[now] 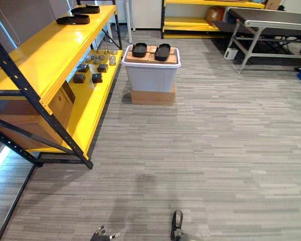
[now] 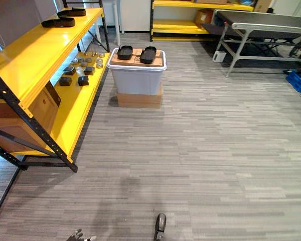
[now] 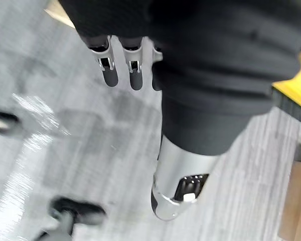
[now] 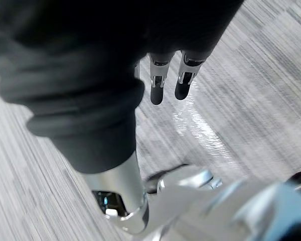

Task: Walk over and take plastic housings, then place them on the shelf

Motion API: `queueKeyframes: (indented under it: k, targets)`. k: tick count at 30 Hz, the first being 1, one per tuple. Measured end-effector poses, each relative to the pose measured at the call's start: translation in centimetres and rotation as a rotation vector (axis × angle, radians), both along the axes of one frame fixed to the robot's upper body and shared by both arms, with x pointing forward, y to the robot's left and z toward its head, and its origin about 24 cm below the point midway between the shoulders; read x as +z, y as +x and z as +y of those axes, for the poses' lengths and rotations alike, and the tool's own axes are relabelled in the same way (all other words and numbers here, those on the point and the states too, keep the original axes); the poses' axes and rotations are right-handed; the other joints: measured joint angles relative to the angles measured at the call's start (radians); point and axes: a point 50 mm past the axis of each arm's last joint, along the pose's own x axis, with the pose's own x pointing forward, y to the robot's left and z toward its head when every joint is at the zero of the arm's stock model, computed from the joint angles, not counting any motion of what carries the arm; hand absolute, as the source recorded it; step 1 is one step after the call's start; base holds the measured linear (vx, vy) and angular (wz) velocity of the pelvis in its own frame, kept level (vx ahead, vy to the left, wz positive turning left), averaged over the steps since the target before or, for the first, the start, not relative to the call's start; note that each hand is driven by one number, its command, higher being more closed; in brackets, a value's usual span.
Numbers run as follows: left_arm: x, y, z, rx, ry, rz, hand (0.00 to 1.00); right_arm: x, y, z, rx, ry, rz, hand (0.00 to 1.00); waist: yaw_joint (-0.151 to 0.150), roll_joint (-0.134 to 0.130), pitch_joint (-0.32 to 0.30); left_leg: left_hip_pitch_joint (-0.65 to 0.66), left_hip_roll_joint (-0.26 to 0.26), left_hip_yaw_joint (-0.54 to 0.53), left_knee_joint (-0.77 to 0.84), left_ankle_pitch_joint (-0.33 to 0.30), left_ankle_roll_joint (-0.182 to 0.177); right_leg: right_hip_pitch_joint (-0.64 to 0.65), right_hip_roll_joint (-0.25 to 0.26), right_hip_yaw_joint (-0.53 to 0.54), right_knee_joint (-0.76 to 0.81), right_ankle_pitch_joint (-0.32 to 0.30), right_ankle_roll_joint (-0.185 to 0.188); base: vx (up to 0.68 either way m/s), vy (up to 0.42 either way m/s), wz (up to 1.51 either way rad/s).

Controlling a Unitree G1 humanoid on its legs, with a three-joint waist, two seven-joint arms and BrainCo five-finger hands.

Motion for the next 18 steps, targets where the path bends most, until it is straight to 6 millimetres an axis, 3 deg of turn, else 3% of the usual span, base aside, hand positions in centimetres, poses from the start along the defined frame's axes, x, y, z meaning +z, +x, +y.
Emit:
queueKeyframes:
  k: [1,3,4,5,6,7,9,10,11,12,13,14,16,17,18]
  targets:
    - [-0.2,-0.5,-0.1,0.034,-0.020,0.006,0.00,0.0,-0.3,-0.1,-0.038,0.007,-0.001,0.00,0.002,0.001,0.001,-0.045,0.009,-0.001,0.152,0.020,-0.033,0.038,0.011,-0.004,0.009,-0.031,-0.019,0.72,-0.288,-0.06]
    - [-1.0,-2.4,-0.4,0.109,-0.056,0.040,0.00,-0.2,-1.5,-0.4,-0.062,0.004,0.014,0.00,0.005,0.012,0.003,-0.186,0.046,-0.004,0.619,0.156,-0.140,0.209,0.051,-0.009,-0.051,-0.093,-0.037,0.81,-0.261,0.01]
    - [-1.2,-3.3,-0.3,0.139,-0.065,0.057,0.00,-0.2,-1.7,-0.4,-0.060,0.004,0.020,0.00,0.021,0.013,0.004,-0.268,0.077,0.027,0.840,0.153,-0.138,0.309,0.079,0.002,-0.102,-0.112,-0.047,0.71,-0.198,-0.09]
    - [-1.3,-3.6,-0.3,0.153,-0.067,0.066,0.00,-0.2,-1.6,-0.2,-0.060,0.006,0.017,0.00,0.029,0.008,0.004,-0.311,0.094,0.054,0.915,0.152,-0.136,0.355,0.089,0.012,-0.127,-0.121,-0.053,0.77,-0.186,-0.34]
    - [-1.6,-4.5,-0.4,0.168,-0.076,0.086,0.00,0.0,-0.9,0.0,-0.058,0.003,-0.011,0.00,0.060,-0.001,0.004,-0.415,0.122,0.130,0.997,0.139,-0.114,0.443,0.095,0.048,-0.183,-0.143,-0.046,0.72,-0.119,-0.49]
    - [-1.9,-5.3,-0.9,0.202,-0.104,0.101,0.00,0.3,0.0,-0.1,-0.051,-0.005,-0.040,0.00,0.083,-0.004,0.003,-0.510,0.119,0.172,0.965,0.106,-0.078,0.492,0.092,0.080,-0.214,-0.164,-0.040,0.70,-0.081,-0.58]
    - [-1.8,-5.6,-0.6,0.218,-0.097,0.096,0.00,0.5,1.3,-0.1,-0.045,-0.004,-0.069,0.00,0.111,-0.006,0.004,-0.572,0.091,0.189,0.824,0.073,-0.066,0.526,0.071,0.110,-0.226,-0.184,-0.026,0.45,0.049,-0.59]
    - [-2.0,-6.4,-0.5,0.227,-0.097,0.113,0.00,0.6,2.2,0.2,-0.041,0.008,-0.083,0.00,0.131,-0.018,0.011,-0.601,0.036,0.184,0.588,0.065,-0.063,0.558,0.033,0.140,-0.225,-0.211,-0.006,0.57,0.128,-0.88]
    - [-2.3,-7.5,-0.7,0.233,-0.100,0.142,0.00,0.9,3.3,0.2,-0.029,0.007,-0.107,0.00,0.144,-0.021,0.010,-0.609,-0.002,0.162,0.312,0.099,-0.047,0.595,-0.001,0.167,-0.236,-0.246,0.021,0.58,0.146,-0.85]
    - [-2.4,-8.2,-0.9,0.238,-0.105,0.158,0.00,1.2,4.0,0.3,-0.014,0.003,-0.124,0.00,0.147,-0.013,0.005,-0.618,-0.006,0.150,0.196,0.121,-0.046,0.617,-0.010,0.175,-0.245,-0.264,0.032,0.61,0.193,-0.62]
    - [-2.6,-9.1,-1.0,0.244,-0.106,0.181,0.00,1.2,4.1,0.4,0.010,-0.004,-0.122,0.00,0.152,-0.007,-0.001,-0.645,-0.002,0.137,0.140,0.187,-0.071,0.646,-0.020,0.187,-0.258,-0.295,0.044,0.65,0.254,-0.49]
    - [-2.8,-10.3,-0.8,0.254,-0.100,0.213,0.00,0.8,3.5,1.3,0.049,0.008,-0.092,0.00,0.173,-0.034,-0.031,-0.661,-0.043,0.137,0.219,0.266,-0.053,0.671,-0.063,0.201,-0.242,-0.329,0.043,0.83,0.310,-0.31]
    - [-2.9,-10.8,-0.5,0.256,-0.095,0.235,0.00,0.6,3.5,1.9,0.088,0.014,-0.081,0.00,0.161,-0.051,-0.044,-0.652,-0.082,0.110,0.264,0.269,0.038,0.645,-0.097,0.195,-0.115,-0.326,0.050,0.77,0.281,-0.02]
    - [-2.9,-10.9,-0.1,0.253,-0.088,0.247,0.00,0.5,3.1,2.1,0.097,0.017,-0.071,0.00,0.161,-0.062,-0.039,-0.605,-0.102,0.109,0.292,0.259,0.083,0.582,-0.119,0.211,0.106,-0.310,0.077,0.77,0.310,0.02]
    - [-2.9,-11.1,0.3,0.250,-0.078,0.256,0.00,0.3,2.8,2.3,0.099,0.023,-0.061,0.00,0.158,-0.085,-0.026,-0.526,-0.128,0.110,0.300,0.231,0.129,0.499,-0.151,0.244,0.391,-0.211,0.164,0.74,0.283,0.00]
